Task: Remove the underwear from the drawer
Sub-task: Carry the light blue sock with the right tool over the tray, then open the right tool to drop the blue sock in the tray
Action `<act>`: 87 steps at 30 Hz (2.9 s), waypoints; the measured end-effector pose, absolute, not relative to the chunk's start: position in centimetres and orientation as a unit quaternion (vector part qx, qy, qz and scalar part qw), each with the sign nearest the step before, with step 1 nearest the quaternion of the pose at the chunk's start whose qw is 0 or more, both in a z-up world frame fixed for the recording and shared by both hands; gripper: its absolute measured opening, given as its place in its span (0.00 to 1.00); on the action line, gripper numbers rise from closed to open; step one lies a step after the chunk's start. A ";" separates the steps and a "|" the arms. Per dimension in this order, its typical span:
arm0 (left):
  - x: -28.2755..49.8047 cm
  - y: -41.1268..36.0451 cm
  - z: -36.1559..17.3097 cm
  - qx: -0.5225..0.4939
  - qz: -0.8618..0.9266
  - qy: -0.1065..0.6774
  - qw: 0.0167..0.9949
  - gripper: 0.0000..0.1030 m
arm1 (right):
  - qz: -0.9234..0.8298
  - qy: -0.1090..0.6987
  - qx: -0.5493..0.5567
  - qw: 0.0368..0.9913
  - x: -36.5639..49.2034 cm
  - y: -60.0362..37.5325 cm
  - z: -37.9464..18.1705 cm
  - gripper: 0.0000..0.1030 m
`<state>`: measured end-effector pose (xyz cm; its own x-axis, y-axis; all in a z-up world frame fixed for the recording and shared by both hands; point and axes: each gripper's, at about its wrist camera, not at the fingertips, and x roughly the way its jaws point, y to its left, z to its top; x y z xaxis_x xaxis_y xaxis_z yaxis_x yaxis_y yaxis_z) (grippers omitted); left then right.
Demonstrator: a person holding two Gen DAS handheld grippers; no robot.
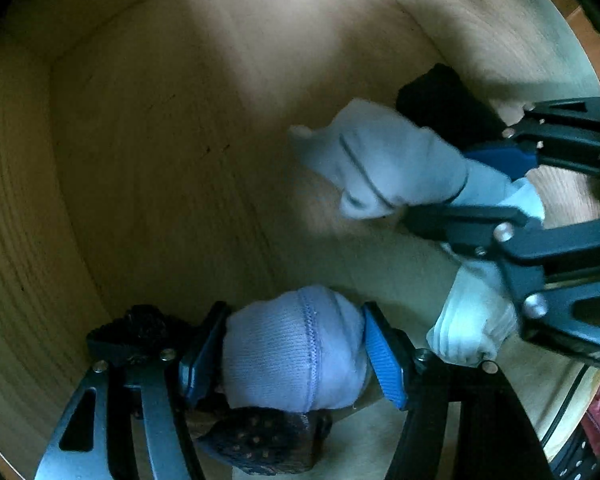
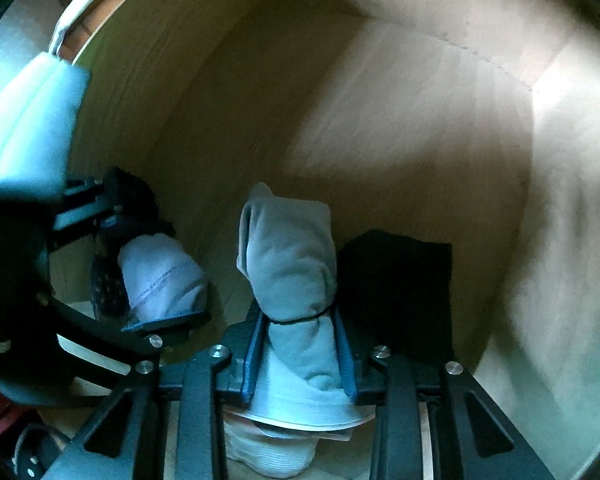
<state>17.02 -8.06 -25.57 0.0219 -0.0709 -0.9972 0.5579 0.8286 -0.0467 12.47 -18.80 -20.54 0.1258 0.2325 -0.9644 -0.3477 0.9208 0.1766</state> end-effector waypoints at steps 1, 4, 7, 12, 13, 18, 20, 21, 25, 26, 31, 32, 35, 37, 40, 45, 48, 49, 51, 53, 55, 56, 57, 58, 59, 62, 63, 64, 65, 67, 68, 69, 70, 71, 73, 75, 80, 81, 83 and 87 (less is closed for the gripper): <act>17.1 -8.1 -25.6 0.185 -0.227 0.661 0.691 0.65 | 0.193 0.630 -0.045 0.751 12.8 -19.4 -20.2 0.31; 17.1 -8.1 -25.7 0.191 -0.220 0.652 0.700 0.64 | 0.185 0.621 -0.043 0.760 12.4 -20.0 -19.6 0.31; 17.3 -7.4 -25.4 0.192 -0.197 0.644 0.713 0.64 | 0.180 0.613 -0.026 0.768 12.1 -20.7 -18.8 0.32; 17.9 -6.6 -26.1 0.170 -0.193 0.656 0.710 0.64 | 0.164 0.596 0.004 0.786 11.7 -22.5 -18.4 0.32; 18.0 -6.5 -26.2 0.168 -0.192 0.657 0.709 0.64 | 0.163 0.594 0.011 0.788 11.6 -22.7 -18.2 0.32; 18.2 -6.4 -26.2 0.170 -0.188 0.656 0.711 0.64 | 0.163 0.576 0.025 0.801 11.2 -23.1 -16.4 0.32; 18.3 -6.4 -26.1 0.170 -0.188 0.656 0.711 0.64 | 0.164 0.570 0.023 0.805 10.7 -23.1 -15.7 0.32; 18.4 -6.3 -26.1 0.170 -0.188 0.656 0.711 0.64 | 0.165 0.567 0.022 0.807 10.5 -23.0 -15.5 0.32; 17.8 -6.6 -25.4 0.169 -0.186 0.656 0.712 0.64 | 0.166 0.555 0.026 0.815 10.5 -22.6 -13.5 0.32; 17.8 -6.6 -25.4 0.169 -0.186 0.656 0.712 0.64 | 0.166 0.552 0.027 0.817 10.8 -22.5 -12.7 0.32; 17.8 -6.7 -25.4 0.169 -0.187 0.656 0.711 0.64 | 0.166 0.540 0.025 0.825 10.7 -22.3 -10.9 0.32; 17.8 -6.7 -25.5 0.170 -0.187 0.657 0.711 0.64 | 0.166 0.537 0.024 0.827 10.6 -22.3 -10.6 0.32; 17.5 -7.1 -25.7 0.168 -0.186 0.657 0.711 0.64 | 0.170 0.525 0.025 0.834 10.2 -22.4 -9.0 0.32; 17.8 -6.8 -25.3 0.162 -0.187 0.660 0.710 0.64 | 0.175 0.515 0.033 0.838 10.3 -22.7 -7.4 0.32; 18.0 -6.5 -25.5 0.160 -0.188 0.661 0.709 0.64 | 0.189 0.501 0.049 0.843 10.6 -23.3 -5.2 0.32; 18.0 -6.1 -26.0 0.161 -0.189 0.660 0.709 0.64 | 0.213 0.464 0.070 0.857 12.2 -24.1 0.0 0.32; 18.1 -6.0 -25.9 0.160 -0.189 0.661 0.709 0.64 | 0.207 0.437 0.063 0.873 13.7 -24.1 2.8 0.32; 18.1 -6.0 -25.9 0.160 -0.189 0.660 0.709 0.64 | 0.205 0.431 0.062 0.877 14.2 -24.1 3.5 0.32; 18.0 -6.1 -25.9 0.162 -0.188 0.660 0.709 0.64 | 0.211 0.421 0.070 0.879 15.3 -24.2 5.2 0.32; 18.0 -6.2 -25.9 0.161 -0.188 0.660 0.709 0.64 | 0.214 0.413 0.081 0.882 17.0 -24.2 6.6 0.32; 18.0 -6.2 -25.8 0.158 -0.188 0.661 0.709 0.64 | 0.205 0.405 0.075 0.888 18.3 -23.9 8.0 0.32; 18.0 -6.3 -25.8 0.158 -0.187 0.661 0.709 0.64 | 0.199 0.402 0.071 0.891 18.9 -23.6 8.3 0.32; 18.0 -6.2 -25.7 0.158 -0.188 0.661 0.709 0.64 | 0.188 0.400 0.066 0.894 20.0 -23.4 8.6 0.32; 18.0 -6.3 -25.7 0.158 -0.188 0.661 0.709 0.64 | 0.181 0.400 0.063 0.896 20.8 -23.2 8.7 0.32; 18.0 -6.3 -25.7 0.159 -0.188 0.661 0.709 0.64 | 0.174 0.401 0.064 0.897 22.0 -23.0 8.7 0.32; 18.0 -6.3 -25.7 0.158 -0.188 0.662 0.709 0.64 | 0.163 0.414 0.076 0.893 25.5 -22.2 7.9 0.32; 18.0 -6.2 -25.8 0.158 -0.188 0.662 0.709 0.64 | 0.160 0.419 0.084 0.890 26.8 -21.8 7.4 0.32; 18.0 -6.2 -25.8 0.157 -0.188 0.662 0.709 0.64 | 0.159 0.425 0.092 0.886 27.8 -21.7 6.9 0.32; 18.0 -6.2 -25.8 0.156 -0.188 0.662 0.709 0.64 | 0.158 0.431 0.100 0.883 28.9 -21.5 6.4 0.32; 18.0 -6.1 -25.9 0.156 -0.188 0.662 0.708 0.64 | 0.150 0.445 0.125 0.874 30.9 -21.4 5.0 0.32; 18.0 -6.1 -25.9 0.155 -0.189 0.662 0.708 0.64 | 0.145 0.453 0.132 0.870 31.9 -21.2 4.2 0.32; 18.0 -6.0 -25.9 0.155 -0.189 0.663 0.708 0.64 | 0.135 0.460 0.138 0.867 32.9 -21.1 3.4 0.32; 18.1 -6.0 -25.9 0.155 -0.189 0.663 0.708 0.64 | 0.125 0.467 0.140 0.864 33.8 -21.0 2.6 0.32; 18.1 -6.0 -25.9 0.155 -0.189 0.663 0.708 0.64 | 0.117 0.473 0.143 0.861 34.5 -21.0 1.8 0.32; 18.1 -6.0 -25.9 0.155 -0.189 0.663 0.708 0.64 | 0.099 0.482 0.149 0.858 35.7 -21.1 0.4 0.32; 18.1 -5.9 -25.9 0.155 -0.189 0.663 0.708 0.64 | 0.088 0.488 0.143 0.857 36.4 -21.0 -0.7 0.32; 18.1 -6.0 -25.9 0.155 -0.189 0.663 0.708 0.64 | 0.073 0.493 0.133 0.856 37.4 -20.8 -2.1 0.32; 18.1 -6.0 -25.9 0.155 -0.189 0.663 0.708 0.64 | 0.072 0.493 0.122 0.858 37.5 -20.5 -2.1 0.32; 18.1 -6.0 -25.9 0.156 -0.189 0.663 0.707 0.64 | 0.070 0.493 0.105 0.861 37.6 -20.0 -2.0 0.34; 18.1 -5.9 -26.0 0.158 -0.188 0.663 0.707 0.64 | 0.078 0.487 0.088 0.866 37.0 -19.5 -1.2 0.39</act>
<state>18.08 -5.92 -26.01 0.0490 -0.0567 -0.9972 0.4747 0.8797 -0.0267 37.04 -19.50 -1.24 0.5140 0.2213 -0.8288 -0.0502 0.9723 0.2285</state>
